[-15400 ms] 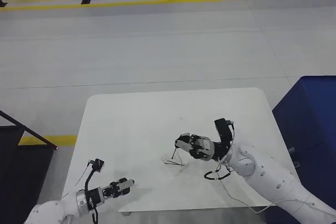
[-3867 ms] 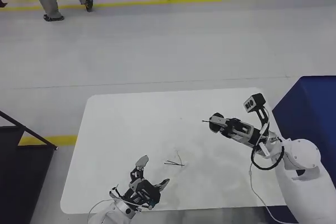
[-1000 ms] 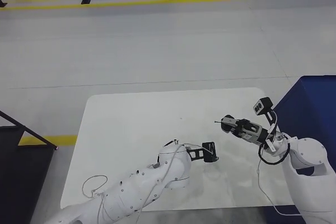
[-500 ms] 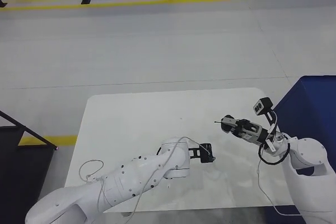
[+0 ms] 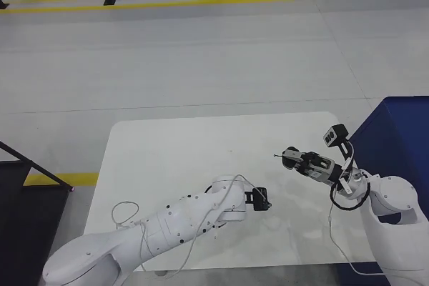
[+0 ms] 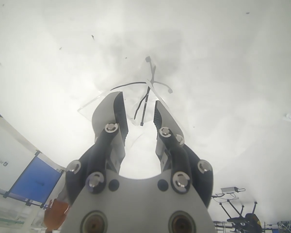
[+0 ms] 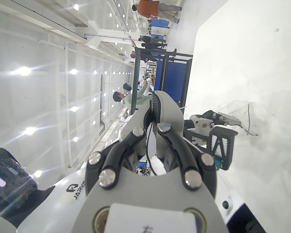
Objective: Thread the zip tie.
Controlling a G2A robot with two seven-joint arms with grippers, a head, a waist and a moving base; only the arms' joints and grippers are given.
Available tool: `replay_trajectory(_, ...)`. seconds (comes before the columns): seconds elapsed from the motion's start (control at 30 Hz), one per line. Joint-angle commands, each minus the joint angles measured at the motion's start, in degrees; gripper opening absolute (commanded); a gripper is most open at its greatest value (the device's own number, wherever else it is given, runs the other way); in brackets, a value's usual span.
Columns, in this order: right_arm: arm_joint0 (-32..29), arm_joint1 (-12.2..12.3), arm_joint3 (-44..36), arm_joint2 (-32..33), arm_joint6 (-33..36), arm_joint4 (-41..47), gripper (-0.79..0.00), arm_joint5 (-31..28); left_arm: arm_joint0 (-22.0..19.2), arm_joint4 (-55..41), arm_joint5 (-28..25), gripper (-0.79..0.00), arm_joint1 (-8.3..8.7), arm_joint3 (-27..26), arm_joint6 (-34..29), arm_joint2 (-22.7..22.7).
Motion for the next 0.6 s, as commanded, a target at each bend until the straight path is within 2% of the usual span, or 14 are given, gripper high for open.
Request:
replay_trajectory(0.0, 0.0, 0.0, 0.0, 0.0, 0.0, 0.0, -0.785, 0.0, -0.2, -0.3, -0.2, -0.560, -0.48, 1.3, 0.2, 0.3)
replay_trajectory(0.07, 0.0, 0.0, 0.0, 0.0, 0.0, 0.0, -0.785, 0.0, -0.3, -0.7, -0.4, -0.551, -0.87, 2.4, 0.4, 0.5)
replay_trajectory(0.47, 0.0, 0.0, 0.0, 0.0, 0.0, 0.0, -0.785, 0.0, -1.4, -2.2, -1.5, -0.643, -3.04, 7.6, 1.6, 2.1)
replay_trajectory(0.57, 0.0, 0.0, 0.0, 0.0, 0.0, 0.0, -0.785, 0.0, -1.8, -2.6, -1.5, -0.754, -3.51, 8.0, 1.6, 2.6)
